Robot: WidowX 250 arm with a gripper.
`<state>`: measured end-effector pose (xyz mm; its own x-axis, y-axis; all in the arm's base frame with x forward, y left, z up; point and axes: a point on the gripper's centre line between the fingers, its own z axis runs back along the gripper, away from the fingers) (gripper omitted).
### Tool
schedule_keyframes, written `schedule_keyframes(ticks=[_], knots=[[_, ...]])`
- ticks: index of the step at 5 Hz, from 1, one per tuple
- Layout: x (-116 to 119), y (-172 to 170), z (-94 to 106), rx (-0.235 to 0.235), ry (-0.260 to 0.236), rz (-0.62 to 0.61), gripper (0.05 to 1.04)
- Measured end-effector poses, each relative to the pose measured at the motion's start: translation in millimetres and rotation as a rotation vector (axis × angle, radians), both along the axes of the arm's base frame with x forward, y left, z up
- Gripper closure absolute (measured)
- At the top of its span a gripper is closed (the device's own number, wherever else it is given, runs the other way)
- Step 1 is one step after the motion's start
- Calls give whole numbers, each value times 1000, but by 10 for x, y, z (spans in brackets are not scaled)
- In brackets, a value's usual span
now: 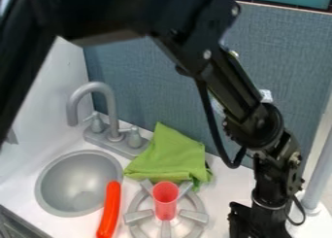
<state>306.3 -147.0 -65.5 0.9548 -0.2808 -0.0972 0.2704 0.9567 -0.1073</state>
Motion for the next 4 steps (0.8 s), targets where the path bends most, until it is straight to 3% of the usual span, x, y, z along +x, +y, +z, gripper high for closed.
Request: schedule_keyframes(ticks=[2, 3, 4], knots=[[42, -122, -101, -27, 8, -20, 118], [19, -146, -134, -25, -6, 4, 382], [7, -135, -157, -26, -16, 15, 472]])
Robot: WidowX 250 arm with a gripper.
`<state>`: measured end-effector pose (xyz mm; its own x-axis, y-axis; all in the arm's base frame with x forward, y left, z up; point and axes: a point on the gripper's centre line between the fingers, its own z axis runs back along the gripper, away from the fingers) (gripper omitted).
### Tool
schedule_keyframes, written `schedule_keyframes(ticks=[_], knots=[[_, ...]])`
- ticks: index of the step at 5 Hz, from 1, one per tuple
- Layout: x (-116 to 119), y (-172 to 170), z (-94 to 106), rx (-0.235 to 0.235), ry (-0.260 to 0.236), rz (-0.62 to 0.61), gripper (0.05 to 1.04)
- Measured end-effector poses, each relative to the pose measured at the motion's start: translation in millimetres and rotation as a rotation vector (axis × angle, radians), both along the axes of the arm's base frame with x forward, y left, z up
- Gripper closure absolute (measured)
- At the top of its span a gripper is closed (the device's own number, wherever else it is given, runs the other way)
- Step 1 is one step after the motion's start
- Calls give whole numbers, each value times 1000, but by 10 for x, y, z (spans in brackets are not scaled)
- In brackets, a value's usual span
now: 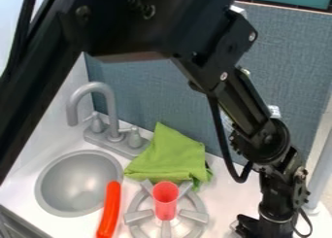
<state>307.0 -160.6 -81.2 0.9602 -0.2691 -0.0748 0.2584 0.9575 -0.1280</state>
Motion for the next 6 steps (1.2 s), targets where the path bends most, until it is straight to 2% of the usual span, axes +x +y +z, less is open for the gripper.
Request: schedule_keyframes(ticks=[1, 2, 3, 4, 5, 6], knots=[[-21, 24, 40, 8, -3, 3, 478], [-40, 81, 248, 27, -20, -13, 478], [-127, 149, 570, 18, -76, 3, 478], [-243, 331, 720, 33, -85, 55, 478], [-383, 722, 611, 83, -13, 164, 478], [-461, 978, 528, 121, 2, 221, 478]])
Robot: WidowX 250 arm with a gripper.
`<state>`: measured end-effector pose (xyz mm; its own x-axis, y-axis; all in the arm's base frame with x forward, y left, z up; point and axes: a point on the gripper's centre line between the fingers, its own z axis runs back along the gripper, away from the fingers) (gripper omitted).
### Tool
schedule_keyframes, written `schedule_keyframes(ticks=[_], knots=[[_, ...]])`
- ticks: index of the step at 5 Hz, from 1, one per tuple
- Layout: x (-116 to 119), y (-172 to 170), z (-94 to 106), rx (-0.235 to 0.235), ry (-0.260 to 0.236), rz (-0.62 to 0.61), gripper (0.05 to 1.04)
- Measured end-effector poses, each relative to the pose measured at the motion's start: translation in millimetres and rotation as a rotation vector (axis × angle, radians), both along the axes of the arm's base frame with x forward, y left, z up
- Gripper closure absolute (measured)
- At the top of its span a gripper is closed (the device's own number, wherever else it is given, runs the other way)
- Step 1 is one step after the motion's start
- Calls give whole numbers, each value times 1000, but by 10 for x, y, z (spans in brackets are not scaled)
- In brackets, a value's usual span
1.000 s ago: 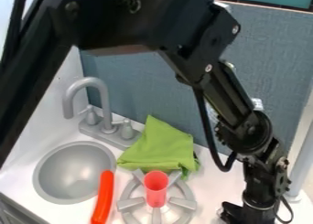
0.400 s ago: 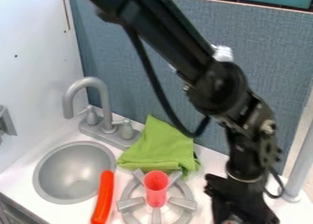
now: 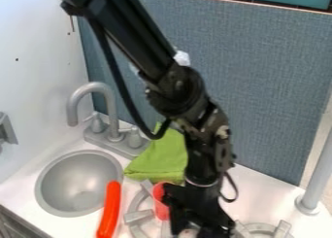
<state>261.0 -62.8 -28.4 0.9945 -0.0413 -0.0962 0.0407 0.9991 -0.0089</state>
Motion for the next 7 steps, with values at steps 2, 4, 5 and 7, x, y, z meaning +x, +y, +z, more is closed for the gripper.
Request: schedule_keyframes(ticks=[2, 4, 5, 7], knots=[[86, -1, -370, -41, 8, -78, 478], [166, -3, -689, -53, 78, -90, 478], [223, -1, -702, -51, 86, -91, 411], [312, 28, -426, -16, -19, -73, 81]])
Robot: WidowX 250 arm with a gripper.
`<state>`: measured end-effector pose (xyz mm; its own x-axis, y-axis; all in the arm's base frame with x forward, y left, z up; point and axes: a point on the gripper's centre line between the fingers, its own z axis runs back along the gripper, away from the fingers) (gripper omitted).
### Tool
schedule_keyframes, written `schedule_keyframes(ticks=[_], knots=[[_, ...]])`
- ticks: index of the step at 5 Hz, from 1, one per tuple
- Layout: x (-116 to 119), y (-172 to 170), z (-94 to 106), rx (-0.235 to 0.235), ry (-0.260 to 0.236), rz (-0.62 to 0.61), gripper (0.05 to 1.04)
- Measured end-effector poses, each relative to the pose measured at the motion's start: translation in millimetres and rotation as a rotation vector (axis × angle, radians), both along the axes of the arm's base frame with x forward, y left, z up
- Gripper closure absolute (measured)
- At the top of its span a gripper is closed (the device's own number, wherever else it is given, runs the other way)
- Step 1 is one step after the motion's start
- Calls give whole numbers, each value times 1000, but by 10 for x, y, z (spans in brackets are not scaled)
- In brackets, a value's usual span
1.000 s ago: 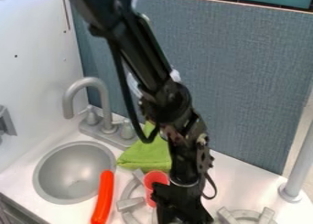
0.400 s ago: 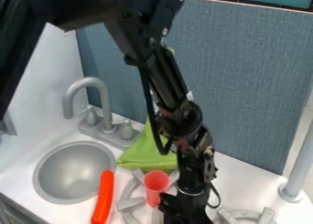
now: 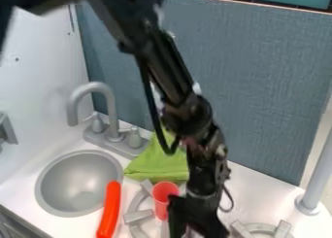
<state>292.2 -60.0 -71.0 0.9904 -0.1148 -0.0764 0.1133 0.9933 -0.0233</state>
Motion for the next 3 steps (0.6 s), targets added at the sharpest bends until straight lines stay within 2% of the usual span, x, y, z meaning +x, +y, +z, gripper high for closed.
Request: schedule_keyframes(ticks=[1, 2, 3], knots=[[-34, -58, 296, 13, -55, -15, 82], [-174, -27, 725, 8, -87, -25, 82], [-306, 63, 1070, 40, -128, -2, 82]])
